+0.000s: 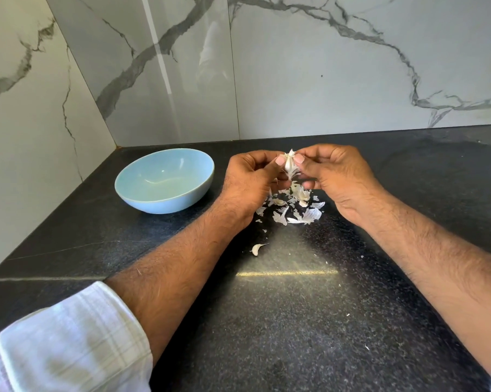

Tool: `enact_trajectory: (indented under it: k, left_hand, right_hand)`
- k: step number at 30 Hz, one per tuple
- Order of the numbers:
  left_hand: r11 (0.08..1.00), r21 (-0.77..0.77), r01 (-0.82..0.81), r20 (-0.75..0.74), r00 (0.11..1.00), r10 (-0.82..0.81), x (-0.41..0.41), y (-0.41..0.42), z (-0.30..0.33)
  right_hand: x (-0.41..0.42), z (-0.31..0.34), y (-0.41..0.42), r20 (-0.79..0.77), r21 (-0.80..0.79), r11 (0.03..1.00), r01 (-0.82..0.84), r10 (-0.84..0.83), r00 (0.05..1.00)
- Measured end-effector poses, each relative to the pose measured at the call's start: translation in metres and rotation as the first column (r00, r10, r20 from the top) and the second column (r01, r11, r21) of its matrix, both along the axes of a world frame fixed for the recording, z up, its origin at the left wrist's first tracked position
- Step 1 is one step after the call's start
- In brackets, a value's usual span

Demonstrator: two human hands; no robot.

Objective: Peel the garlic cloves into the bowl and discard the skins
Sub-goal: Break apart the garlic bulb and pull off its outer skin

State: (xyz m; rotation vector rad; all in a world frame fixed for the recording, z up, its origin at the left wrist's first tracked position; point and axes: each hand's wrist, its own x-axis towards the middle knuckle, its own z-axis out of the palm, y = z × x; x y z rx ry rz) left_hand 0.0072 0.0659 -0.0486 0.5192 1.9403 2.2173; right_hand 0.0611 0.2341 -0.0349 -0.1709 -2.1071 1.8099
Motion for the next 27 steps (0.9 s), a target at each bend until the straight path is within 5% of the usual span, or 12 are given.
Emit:
enact_trajectory:
  k: [8, 17, 20, 24, 27]
  left_hand:
    - [0.983, 0.028, -0.179, 0.023, 0.984, 0.178, 0.013, 0.017, -0.003]
    - [0.922, -0.108, -0.372, -0.156, 0.922, 0.354, 0.026, 0.024, -0.005]
    - [0.920, -0.141, -0.367, -0.186, 0.922, 0.339, 0.027, 0.022, 0.000]
    - [0.960, -0.133, -0.246, -0.150, 0.963, 0.226, 0.023, 0.013, 0.008]
    - [0.962, -0.138, -0.234, -0.148, 0.966, 0.214, 0.018, 0.009, 0.007]
  right_hand:
    - [-0.003, -0.012, -0.021, -0.095, 0.148, 0.971, 0.190, -0.177, 0.980]
    - [-0.004, -0.015, -0.033, 0.020, 0.058, 0.973, 0.224, -0.225, 0.974]
    - [-0.004, -0.011, -0.033, 0.085, 0.028, 0.983, 0.181, -0.183, 0.979]
    - [0.001, 0.005, -0.024, 0.151, -0.219, 0.969, 0.112, -0.080, 0.985]
    - [0.000, 0.004, -0.017, 0.087, -0.106, 0.992, 0.069, -0.060, 0.994]
